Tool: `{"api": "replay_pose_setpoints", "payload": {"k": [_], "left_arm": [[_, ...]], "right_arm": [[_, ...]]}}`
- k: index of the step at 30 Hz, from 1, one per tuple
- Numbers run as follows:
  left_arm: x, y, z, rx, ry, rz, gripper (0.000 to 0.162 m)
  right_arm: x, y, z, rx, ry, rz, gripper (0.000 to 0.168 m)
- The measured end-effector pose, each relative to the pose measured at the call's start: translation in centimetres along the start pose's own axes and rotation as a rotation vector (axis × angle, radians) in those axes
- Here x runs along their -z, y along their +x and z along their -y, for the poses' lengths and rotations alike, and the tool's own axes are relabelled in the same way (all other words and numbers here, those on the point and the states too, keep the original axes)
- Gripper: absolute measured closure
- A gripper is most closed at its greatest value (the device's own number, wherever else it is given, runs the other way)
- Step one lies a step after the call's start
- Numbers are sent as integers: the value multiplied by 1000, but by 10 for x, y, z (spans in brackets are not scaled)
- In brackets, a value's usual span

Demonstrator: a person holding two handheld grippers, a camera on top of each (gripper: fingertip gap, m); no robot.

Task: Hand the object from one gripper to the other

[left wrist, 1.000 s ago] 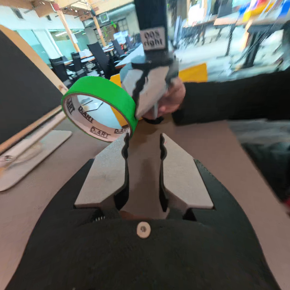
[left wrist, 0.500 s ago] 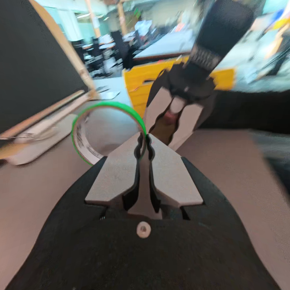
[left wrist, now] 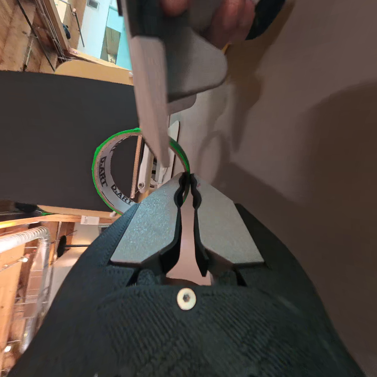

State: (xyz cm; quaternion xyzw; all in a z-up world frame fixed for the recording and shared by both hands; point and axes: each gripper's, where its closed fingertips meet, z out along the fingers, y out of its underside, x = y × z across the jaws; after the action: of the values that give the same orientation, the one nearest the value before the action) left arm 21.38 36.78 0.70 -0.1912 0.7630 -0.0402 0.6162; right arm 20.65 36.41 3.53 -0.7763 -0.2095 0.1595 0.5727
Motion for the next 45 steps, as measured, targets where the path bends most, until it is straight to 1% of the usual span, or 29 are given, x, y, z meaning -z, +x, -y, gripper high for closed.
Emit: {"api": "replay_pose_setpoints", "payload": {"k": [1, 2, 4, 5, 6, 7, 9, 10, 11, 13, 15, 17, 19, 21, 24, 25, 26, 29, 30, 31, 33, 35, 36, 38, 40, 41, 42, 43, 45], "left_arm": [[0, 2, 2, -28, 3, 7, 161], [-1, 3, 4, -41, 7, 14, 161], [-3, 3, 5, 34, 12, 20, 159], [-4, 6, 5, 126, 21, -23, 152], [-3, 10, 5, 244, 35, -83, 142], [-2, 8, 7, 372, 58, -130, 137], [4, 0, 12, 634, 142, -215, 135], [7, -5, 16, 778, 193, -270, 134], [11, -9, 20, 928, 244, -332, 131], [15, -19, 29, 1203, 347, -453, 122], [18, -28, 31, 1384, 415, -528, 115], [16, -35, 22, 1505, 421, -527, 112], [11, -39, 9, 1605, 384, -501, 107], [10, -42, 3, 1661, 381, -493, 104], [11, -43, 5, 1726, 399, -529, 102], [9, -41, 2, 1720, 372, -514, 109], [8, -39, -1, 1689, 350, -498, 136], [7, -32, -5, 1550, 282, -477, 138], [6, -33, -7, 1500, 268, -441, 138], [6, -37, -12, 1442, 248, -378, 138], [7, -45, -22, 1312, 206, -271, 139], [13, -58, -27, 1091, 190, -126, 139], [18, -63, -22, 951, 208, -72, 139], [30, -63, -4, 700, 270, -28, 139], [40, -57, 12, 523, 334, -26, 139], [44, -55, 17, 482, 360, -31, 138], [46, -54, 20, 473, 376, -34, 139], [48, -55, 22, 478, 392, -39, 139], [49, -61, 20, 494, 400, -10, 139]], "right_arm": [[-1, -3, 3, -34, 17, 27, 122], [-1, -2, 3, -46, 20, 26, 141], [0, 1, 5, -36, 21, 11, 142], [2, 5, 6, -8, 21, -30, 142], [5, 15, 7, 46, 16, -112, 143], [9, 28, 6, 125, -6, -218, 144], [18, 49, 1, 318, -87, -414, 146], [20, 55, -1, 413, -129, -481, 147], [20, 56, -2, 500, -160, -526, 148], [14, 46, 0, 635, -165, -531, 148], [7, 33, 2, 738, -167, -517, 148], [5, 30, 1, 854, -207, -556, 148], [2, 29, -1, 976, -264, -605, 148], [-6, 23, -6, 1110, -328, -625, 148], [-23, 9, -19, 1309, -419, -616, 148], [-28, 4, -21, 1361, -429, -612, 148], [-33, -2, -22, 1391, -428, -604, 148], [-39, -7, -29, 1328, -425, -562, 148], [-40, -7, -31, 1285, -411, -541, 145], [-40, -9, -34, 1220, -393, -504, 145], [-39, -17, -39, 1035, -340, -390, 134], [-33, -24, -30, 842, -243, -299, 129], [-27, -24, -20, 753, -178, -275, 128], [-10, -14, 4, 607, -50, -289, 124], [3, -11, 15, 501, 30, -230, 148], [8, -15, 15, 467, 52, -167, 160], [11, -19, 14, 440, 68, -109, 168], [13, -23, 14, 417, 80, -71, 168], [18, -26, 20, 395, 117, -47, 166]]}}
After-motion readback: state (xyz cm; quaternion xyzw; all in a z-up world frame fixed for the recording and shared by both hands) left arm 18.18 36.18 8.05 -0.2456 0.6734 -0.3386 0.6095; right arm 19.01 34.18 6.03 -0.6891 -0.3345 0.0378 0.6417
